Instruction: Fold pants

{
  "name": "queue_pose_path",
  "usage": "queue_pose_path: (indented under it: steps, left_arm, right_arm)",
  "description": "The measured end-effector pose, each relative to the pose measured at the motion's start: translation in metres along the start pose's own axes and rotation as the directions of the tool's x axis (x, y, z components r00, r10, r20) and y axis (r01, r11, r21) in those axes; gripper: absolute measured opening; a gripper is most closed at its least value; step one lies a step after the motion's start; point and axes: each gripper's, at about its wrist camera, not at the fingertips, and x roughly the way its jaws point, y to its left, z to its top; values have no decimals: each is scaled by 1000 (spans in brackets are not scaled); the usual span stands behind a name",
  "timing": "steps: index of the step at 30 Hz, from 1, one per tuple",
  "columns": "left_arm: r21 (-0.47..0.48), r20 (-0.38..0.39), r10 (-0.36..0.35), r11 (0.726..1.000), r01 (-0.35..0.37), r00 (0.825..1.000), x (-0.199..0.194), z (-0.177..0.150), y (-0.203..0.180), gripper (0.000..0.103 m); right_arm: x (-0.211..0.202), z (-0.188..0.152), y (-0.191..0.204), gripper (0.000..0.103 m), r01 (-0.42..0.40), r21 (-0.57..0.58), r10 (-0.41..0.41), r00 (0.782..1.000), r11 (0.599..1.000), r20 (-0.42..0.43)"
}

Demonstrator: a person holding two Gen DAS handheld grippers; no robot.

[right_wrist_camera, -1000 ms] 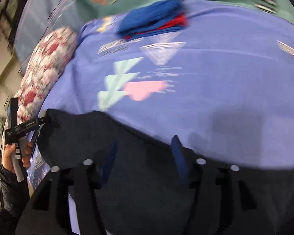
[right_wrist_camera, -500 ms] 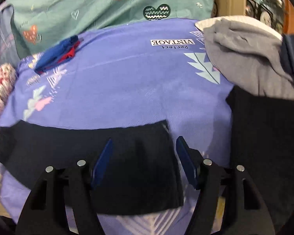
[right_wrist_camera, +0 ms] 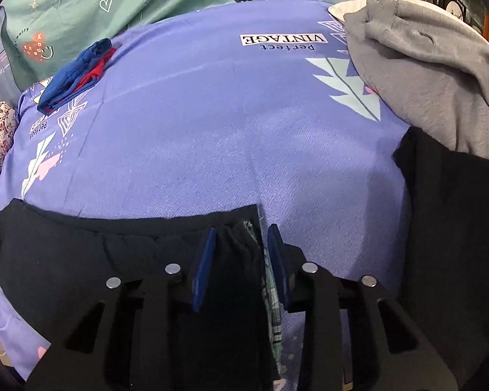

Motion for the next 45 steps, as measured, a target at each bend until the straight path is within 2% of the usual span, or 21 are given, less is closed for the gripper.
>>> queue_pose_path:
  steps: [4, 6, 7, 8, 12, 16, 20, 23, 24, 26, 27, 28, 29, 30, 32, 34, 37, 41, 45]
  left_arm:
    - [7, -5, 0, 1000, 0, 1000, 0, 1, 0, 101]
    - [-8, -10, -11, 1000, 11, 1000, 0, 0, 3, 101]
    - [-9, -11, -12, 1000, 11, 1000, 1, 0, 3, 101]
    - [-6, -11, -11, 1000, 10, 1000, 1, 0, 2, 101]
    - [1, -16, -9, 1000, 9, 1000, 2, 1, 1, 101]
    - [-1, -16, -21, 1000, 21, 1000, 3, 4, 3, 101]
    - [-5, -9, -26, 1000, 26, 1000, 3, 3, 6, 101]
    - [1, -14, -22, 1000, 22, 1000, 4, 4, 6, 101]
    - [-1, -17, -22, 1000, 22, 1000, 3, 5, 7, 101]
    - [-13, -28, -22, 1000, 22, 999, 3, 6, 9, 101]
    - [-21, -36, -24, 1000, 23, 999, 2, 6, 10, 101]
    - [-26, -38, -23, 999, 22, 999, 1, 6, 10, 101]
    - [-26, -32, -21, 999, 21, 999, -3, 6, 10, 101]
    - [-15, -19, -18, 1000, 18, 1000, -7, 6, 7, 101]
    - [16, 7, -18, 1000, 18, 1000, -16, 4, 1, 101]
    - [48, 30, -32, 998, 31, 999, -24, 3, -7, 101]
    - [104, 56, -70, 993, 64, 996, -36, 0, -25, 101]
    - [149, 65, -111, 984, 101, 992, -46, -5, -40, 101]
    - [168, 57, -142, 977, 131, 988, -49, -13, -41, 101]
  right_arm:
    - [6, 2, 8, 35, -7, -69, 5, 1000, 998, -29]
    - [7, 2, 15, 19, 41, -107, -44, 999, 993, -25]
    - [7, 2, 16, 6, 49, -111, -52, 998, 993, -20]
    - [5, 2, 17, 4, 51, -106, -52, 999, 993, -13]
    - [-17, 12, 15, 3, 37, -66, -32, 996, 997, 79]
    - [-42, 21, 19, 3, 19, -47, -11, 985, 999, 173]
    - [-16, 17, 10, 3, 68, -22, -65, 992, 997, 112]
    - [17, 5, 4, 1, 187, -46, -185, 981, 981, 52]
    - [20, 4, -1, 0, 210, -20, -210, 978, 977, 9]
    - [10, 1, -9, 1, 213, 28, -214, 977, 977, 23]
    - [2, -1, -13, 8, 200, 50, -202, 979, 979, 32]
    - [-9, -4, -18, 23, 162, 80, -165, 986, 984, 37]
    - [-20, -8, -23, 43, 115, 111, -120, 992, 987, 42]
    - [-31, -12, -28, 49, 76, 141, -84, 995, 987, 50]
    - [-54, -25, -38, 51, -37, 208, 27, 998, 977, 51]
    - [-67, -40, -46, 51, -133, 270, 134, 991, 953, 15]
    - [-71, -59, -52, 51, -207, 343, 235, 971, 916, -43]
    - [-64, -72, -50, 51, -271, 421, 331, 941, 866, -74]
    - [-48, -78, -39, 51, -262, 464, 347, 931, 846, -108]
